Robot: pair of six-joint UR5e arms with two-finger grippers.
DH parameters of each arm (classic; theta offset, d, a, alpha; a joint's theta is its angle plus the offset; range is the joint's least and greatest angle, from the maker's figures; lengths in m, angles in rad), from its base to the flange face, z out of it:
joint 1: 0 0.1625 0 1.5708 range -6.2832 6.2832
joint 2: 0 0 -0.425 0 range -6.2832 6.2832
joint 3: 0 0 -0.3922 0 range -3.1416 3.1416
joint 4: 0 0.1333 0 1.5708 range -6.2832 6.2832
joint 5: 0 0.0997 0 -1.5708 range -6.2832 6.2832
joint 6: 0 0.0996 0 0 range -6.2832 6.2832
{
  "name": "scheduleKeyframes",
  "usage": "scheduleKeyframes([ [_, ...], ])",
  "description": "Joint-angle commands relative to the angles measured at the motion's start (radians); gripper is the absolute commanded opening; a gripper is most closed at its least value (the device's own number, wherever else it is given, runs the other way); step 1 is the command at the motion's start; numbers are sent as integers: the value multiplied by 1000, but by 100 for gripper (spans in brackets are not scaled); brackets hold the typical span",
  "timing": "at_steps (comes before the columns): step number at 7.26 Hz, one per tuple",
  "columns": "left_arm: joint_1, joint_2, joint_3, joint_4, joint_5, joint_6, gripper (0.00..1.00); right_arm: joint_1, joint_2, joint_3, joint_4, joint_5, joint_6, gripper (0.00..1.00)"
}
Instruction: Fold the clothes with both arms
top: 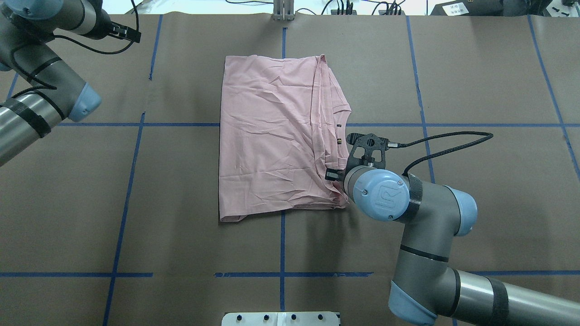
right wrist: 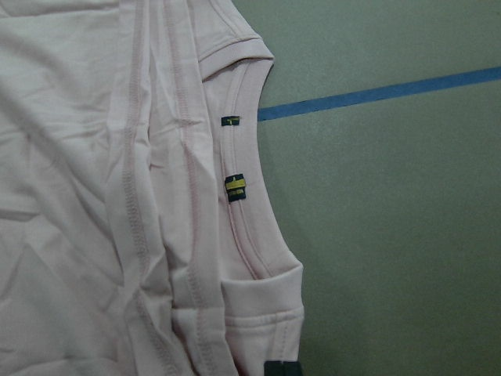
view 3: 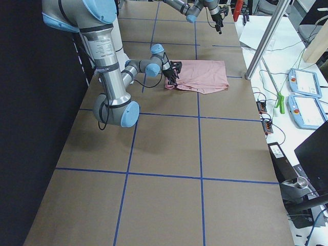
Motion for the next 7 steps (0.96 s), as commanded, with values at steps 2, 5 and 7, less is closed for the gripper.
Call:
scheduleKeyframes([
  [2, 0, 1, -18, 2, -1, -6, 100, 2, -4, 12, -10, 8, -83, 100],
  [5, 0, 2, -28, 0, -39, -6, 100, 96, 146, 29, -248, 133, -244, 100],
  [7, 0, 4, -48, 3, -56, -6, 100, 66, 266, -75, -277, 127, -245, 100],
])
